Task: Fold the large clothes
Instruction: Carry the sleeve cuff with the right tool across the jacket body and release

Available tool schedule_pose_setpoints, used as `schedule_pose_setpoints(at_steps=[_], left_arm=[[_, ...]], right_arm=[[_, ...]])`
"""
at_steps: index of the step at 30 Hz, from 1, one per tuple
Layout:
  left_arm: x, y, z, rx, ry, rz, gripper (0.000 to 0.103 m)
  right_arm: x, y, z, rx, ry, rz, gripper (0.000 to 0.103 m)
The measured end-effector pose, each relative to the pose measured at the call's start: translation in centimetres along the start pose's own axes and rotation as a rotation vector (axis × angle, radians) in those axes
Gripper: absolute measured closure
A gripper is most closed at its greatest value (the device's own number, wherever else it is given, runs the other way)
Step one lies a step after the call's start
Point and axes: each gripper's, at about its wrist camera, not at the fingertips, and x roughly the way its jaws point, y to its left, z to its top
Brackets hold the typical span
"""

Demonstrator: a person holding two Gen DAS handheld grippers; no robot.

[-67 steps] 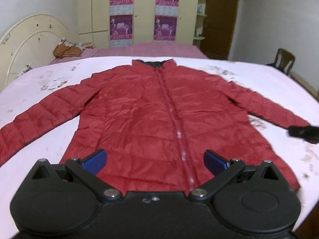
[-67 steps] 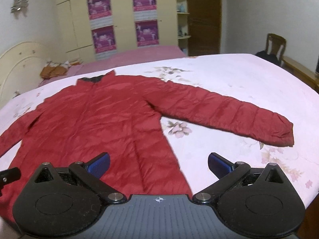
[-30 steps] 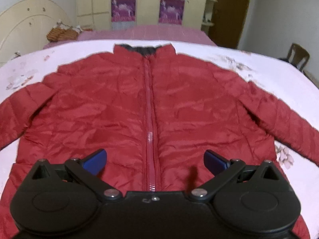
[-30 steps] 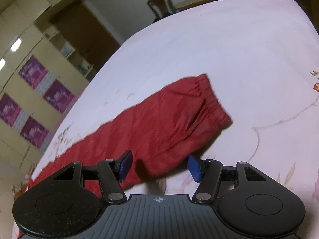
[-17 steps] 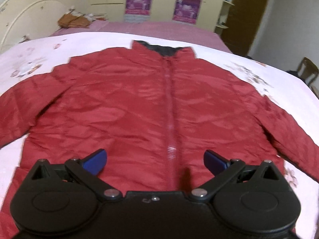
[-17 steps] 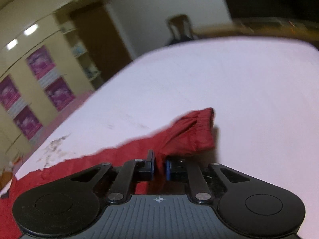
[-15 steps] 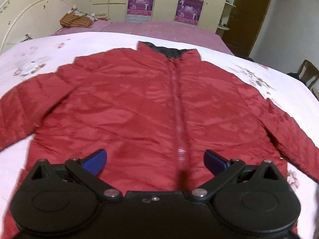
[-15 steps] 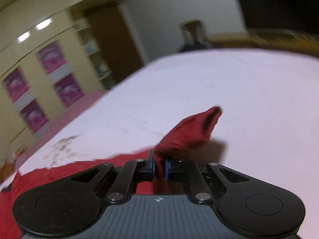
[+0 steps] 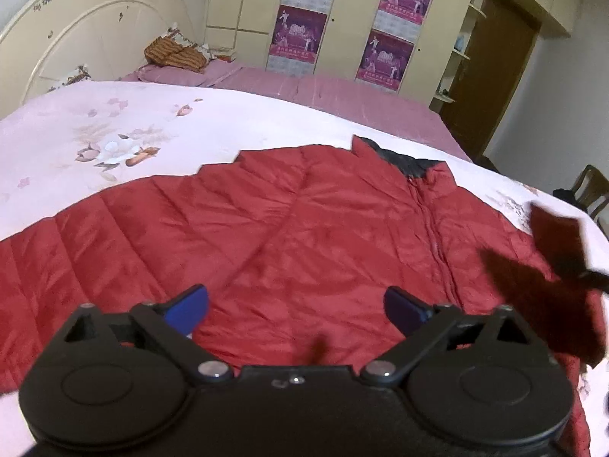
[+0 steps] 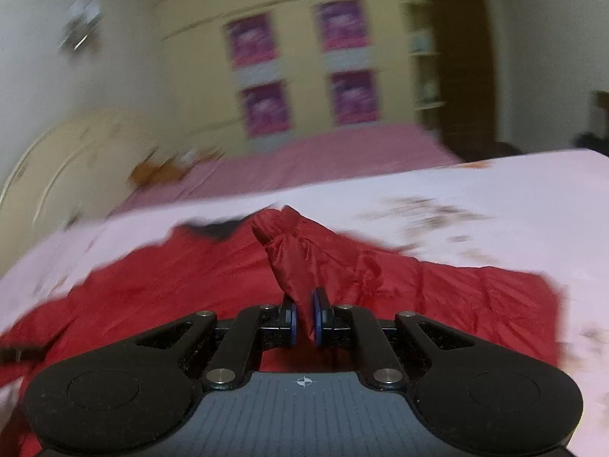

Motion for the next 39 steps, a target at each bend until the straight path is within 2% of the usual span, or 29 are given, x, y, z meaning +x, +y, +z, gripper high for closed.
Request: schedule_pose_setpoints(at_steps=[4,8,13,17,19,20,21,23,26,28,30,32,33,34,35,39], left_arm=[[0.2,2.5,0.6,-0.040,-0.002,-0.032,0.009],[-0.2,4.8,0.9,-0.085,-0.006,-0.067,0.015],[-0.6,6.4,1.2,-0.094,-0.020,-0.073,0.015],[-0.9,7.3,1.5,-0.113,-0.024,-0.082,0.015],[-0.8,7.3,1.6,-0.119,-0.022,-0.101,0.015],[-0.8,7.2,1.7,-0.119,-0.022,-0.109,0.015],[-0.7,6.9,1.8,-0.115,-0.021,-0.119,0.015],[-0.3,5.9,2.0,-0.102,-0.017,-0.146,0.015],[1.2,4.1,2.1,-0.077,0.017,-0.199,0.015],[3.1,2.7,1.9,-0.034,0.073,-0.208,0.018],[4.9,1.6,1.7,0.006,0.126,-0.196,0.029],[6.5,0.4,1.4,0.074,0.156,-0.152,0.054],[6.9,-0.1,1.1,0.113,0.150,-0.124,0.059],[7.1,-0.4,1.0,0.144,0.133,-0.103,0.073],[7.0,-0.6,1.0,0.154,0.117,-0.098,0.083],[6.2,-0.7,1.0,0.144,0.063,-0.076,0.084]], right_arm=[[3.5,6.1,-1.6,-0.084,0.078,0.072,0.095],[6.4,11.8,-3.0,-0.144,0.128,0.125,0.095],[11.3,15.1,-3.5,-0.208,0.186,0.199,0.095],[13.2,17.7,-4.4,-0.238,0.227,0.237,0.095],[13.2,18.5,-4.6,-0.267,0.215,0.239,0.094],[13.0,18.8,-4.7,-0.295,0.212,0.229,0.086],[12.7,19.0,-4.6,-0.313,0.205,0.228,0.055],[11.7,18.8,-4.4,-0.317,0.141,0.233,0.017],[9.8,16.8,-3.4,-0.283,0.101,0.218,0.018],[8.9,14.5,-2.8,-0.219,0.087,0.186,0.035],[7.9,11.8,-2.2,-0.155,0.077,0.132,0.061],[6.9,9.0,-1.6,-0.100,0.064,0.074,0.073],[6.4,7.4,-1.4,-0.068,0.057,0.044,0.074],[5.9,5.9,-1.3,-0.039,0.051,0.017,0.074],[5.5,4.4,-1.2,-0.012,0.045,-0.014,0.075],[4.4,-0.6,-0.6,0.042,0.040,-0.133,0.082]])
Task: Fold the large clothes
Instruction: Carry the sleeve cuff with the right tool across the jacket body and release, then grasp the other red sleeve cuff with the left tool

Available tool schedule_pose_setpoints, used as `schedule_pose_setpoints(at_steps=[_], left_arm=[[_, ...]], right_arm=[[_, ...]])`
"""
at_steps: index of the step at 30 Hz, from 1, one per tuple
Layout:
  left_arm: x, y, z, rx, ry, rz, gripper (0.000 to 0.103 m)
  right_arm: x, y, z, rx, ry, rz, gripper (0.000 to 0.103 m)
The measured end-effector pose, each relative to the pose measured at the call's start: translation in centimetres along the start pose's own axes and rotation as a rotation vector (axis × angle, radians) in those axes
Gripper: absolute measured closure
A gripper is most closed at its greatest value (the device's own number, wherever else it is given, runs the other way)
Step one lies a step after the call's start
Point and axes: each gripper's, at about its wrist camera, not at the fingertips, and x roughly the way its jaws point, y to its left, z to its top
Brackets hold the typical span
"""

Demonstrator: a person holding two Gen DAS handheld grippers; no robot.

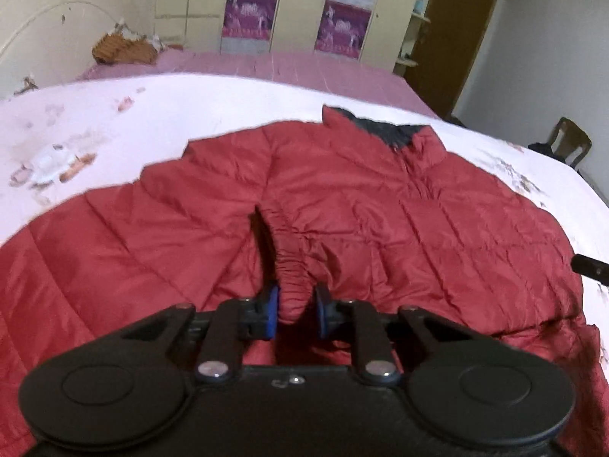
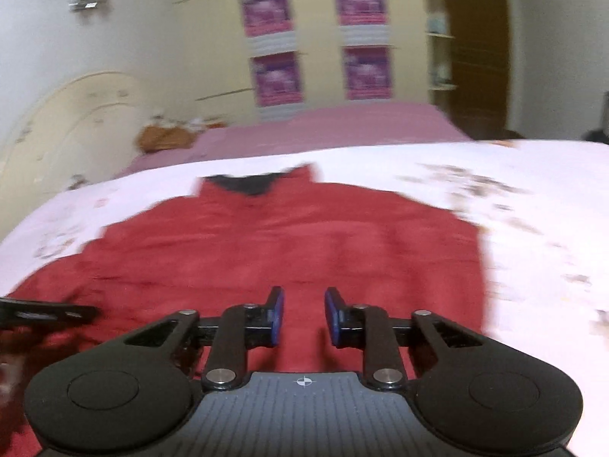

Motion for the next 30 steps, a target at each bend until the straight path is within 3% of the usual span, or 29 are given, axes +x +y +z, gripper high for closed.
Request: schedule_pose_setpoints(at_steps=[3,5,7,9,11,12,13,16,20,26,28,30], left_arm=[[1.0,-0.5,-0.3,0.025,0.040,0.005,0.084],[1.4,-0.7,-0.4,0.032,0.050,0.008,0.084],[1.3,-0.7,-0.1,0.034,0.063,0.009,0.083],[0.4,-0.4,0.1,0.018,0.055,0.025,0.075],[-1.5,-0.3,0.5,0.015,-0.024,0.088,0.052],[-2.2,-0.6,0.7,0.018,-0.069,0.116,0.025],[-2.5,-0.9,1.0,0.021,-0.110,0.129,0.020],[-0.8,-2.5,2.3,0.049,-0.118,0.075,0.033],[3.1,-5.0,3.3,0.108,-0.099,0.042,0.039],[5.9,-5.7,3.0,0.099,-0.062,0.059,0.039],[6.0,-5.1,2.6,0.089,-0.052,0.076,0.039],[6.0,-4.4,2.4,0.084,-0.049,0.078,0.040]], right_arm=[[1.1,-3.3,0.3,0.022,0.030,-0.075,0.082],[3.6,-5.2,-0.4,0.022,0.140,-0.147,0.083],[4.3,-6.8,-0.7,0.072,0.161,-0.118,0.084],[3.6,-7.1,-0.1,0.052,0.149,-0.123,0.084],[2.3,-7.6,0.7,0.079,0.095,-0.089,0.084],[1.8,-7.9,1.3,0.080,0.068,-0.084,0.084],[1.6,-7.9,1.9,0.069,0.047,-0.090,0.084],[3.0,-8.1,3.8,0.051,0.033,-0.077,0.084],[5.9,-7.7,5.4,0.012,0.034,-0.035,0.084],[9.1,-5.6,5.4,-0.083,0.064,0.121,0.084],[9.6,-5.9,4.9,-0.106,0.072,0.094,0.084],[10.3,-7.8,4.9,-0.071,0.068,0.000,0.084]])
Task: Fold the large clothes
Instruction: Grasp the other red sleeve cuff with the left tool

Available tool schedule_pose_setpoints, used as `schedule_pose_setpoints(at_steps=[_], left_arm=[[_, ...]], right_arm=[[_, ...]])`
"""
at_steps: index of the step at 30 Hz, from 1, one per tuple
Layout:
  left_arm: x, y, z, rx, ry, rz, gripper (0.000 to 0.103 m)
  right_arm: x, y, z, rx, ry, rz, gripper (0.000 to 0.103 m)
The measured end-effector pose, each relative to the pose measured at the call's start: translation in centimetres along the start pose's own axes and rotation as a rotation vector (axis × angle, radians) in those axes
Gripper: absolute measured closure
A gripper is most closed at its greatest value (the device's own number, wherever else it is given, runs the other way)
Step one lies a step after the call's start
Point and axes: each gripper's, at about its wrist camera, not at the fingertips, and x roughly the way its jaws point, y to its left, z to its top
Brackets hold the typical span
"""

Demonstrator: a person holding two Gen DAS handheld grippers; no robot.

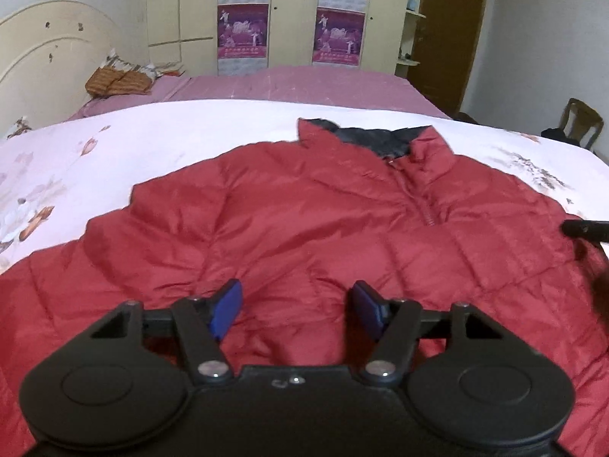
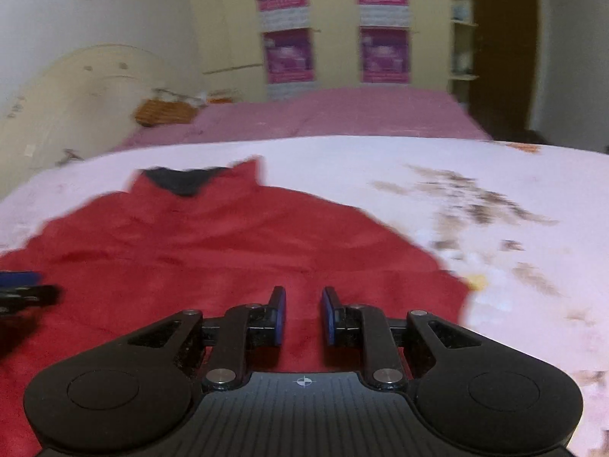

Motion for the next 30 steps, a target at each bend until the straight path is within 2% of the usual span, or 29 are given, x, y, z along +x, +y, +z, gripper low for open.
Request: schedule_pose_setpoints(at_steps=[2,3,8,11,14,17,21,25,28,30], left_arm=[[0.1,0.2,-0.1,0.006,0.003,-0.001,0.040],[0.1,0.1,-0.1,0.009,0.003,0.003,0.040],[0.5,-0.1,-0.1,0.014,0.002,0.013,0.040],[-0.1,0.0,0.3,0.010,0.006,0.009,0.042],[-2.2,-0.2,0.3,0.006,-0.042,-0.023,0.042],[-3.5,-0.8,-0.3,0.021,-0.066,-0.055,0.042],[-1.7,-1.3,-1.4,0.062,0.011,-0.046,0.040],[-1.0,-1.4,-1.1,0.069,0.036,-0.035,0.041],[-2.8,-1.1,-0.8,0.037,-0.007,-0.073,0.041],[-3.5,-1.0,-1.3,0.036,-0.012,-0.073,0.041]], right_arm=[[0.9,-2.6,0.0,0.078,0.015,-0.081,0.084],[1.3,-3.6,0.0,0.098,0.026,-0.094,0.084],[2.1,-4.9,-0.2,0.098,0.043,-0.081,0.084],[1.8,-4.8,0.1,0.094,0.055,-0.090,0.084],[-0.7,-4.3,0.3,0.104,0.023,-0.071,0.084],[-2.5,-3.2,-0.5,0.089,0.029,-0.054,0.084],[-2.1,-2.4,-2.3,0.071,0.101,-0.055,0.084],[-2.1,-2.3,-2.8,0.082,0.101,-0.066,0.084],[-4.0,-1.9,-2.8,0.092,0.073,-0.057,0.084],[-5.5,-1.3,-3.3,0.081,0.067,-0.052,0.084]])
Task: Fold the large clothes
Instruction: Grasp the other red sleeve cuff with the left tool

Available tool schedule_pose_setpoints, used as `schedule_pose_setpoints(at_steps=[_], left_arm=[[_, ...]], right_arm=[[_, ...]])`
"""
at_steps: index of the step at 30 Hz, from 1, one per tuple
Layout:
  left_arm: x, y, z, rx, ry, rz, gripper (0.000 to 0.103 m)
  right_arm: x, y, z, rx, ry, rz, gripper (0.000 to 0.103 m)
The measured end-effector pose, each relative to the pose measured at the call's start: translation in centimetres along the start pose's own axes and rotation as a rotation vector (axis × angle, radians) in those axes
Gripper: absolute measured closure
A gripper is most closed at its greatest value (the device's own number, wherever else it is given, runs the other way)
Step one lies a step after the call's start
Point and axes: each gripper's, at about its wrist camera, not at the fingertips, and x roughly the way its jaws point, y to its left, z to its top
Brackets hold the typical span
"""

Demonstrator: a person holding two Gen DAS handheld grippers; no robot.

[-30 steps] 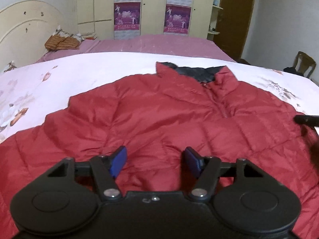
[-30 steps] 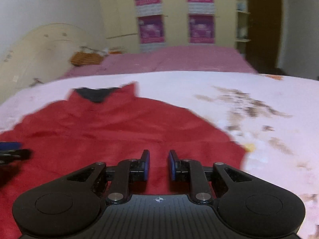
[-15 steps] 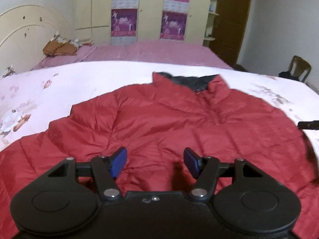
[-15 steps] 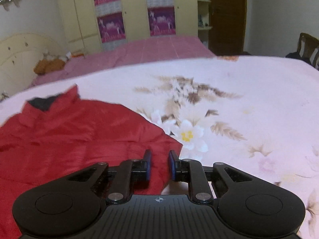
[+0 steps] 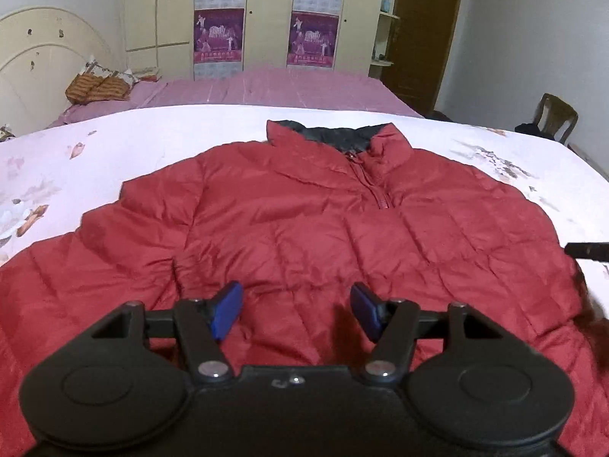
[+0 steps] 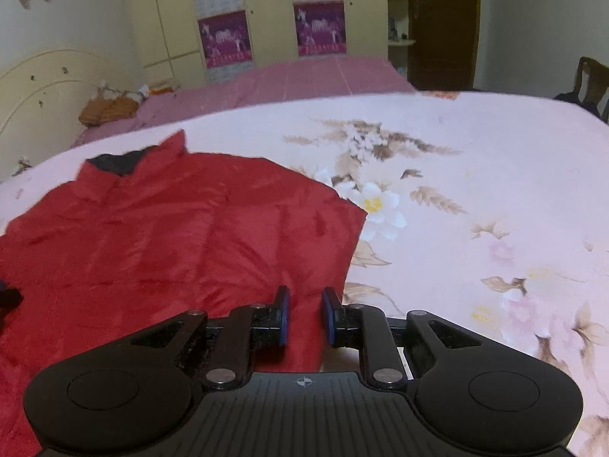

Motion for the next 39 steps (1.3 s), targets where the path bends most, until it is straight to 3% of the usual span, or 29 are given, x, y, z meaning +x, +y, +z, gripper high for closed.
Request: schedule_pose_setpoints(at_steps=[7,27,39], left_arm=[[1.0,0.1,-1.4,0.017,0.051,0.022,0.039],[1.5,0.3,-1.5,0.044,0.047,0.010,0.039],[0.8,0.9,-1.4,0.082,0.051,-0.040,0.037]], right_arm=[[-0.1,1.6,-2.3,-0.038,0.057,-0.025,0.084],[0.8,3.1,-3.5,-0.098,0.036,-0.112,0.084],[0.6,3.8,-3.2,-0.121,0.029,-0.159,0.083]])
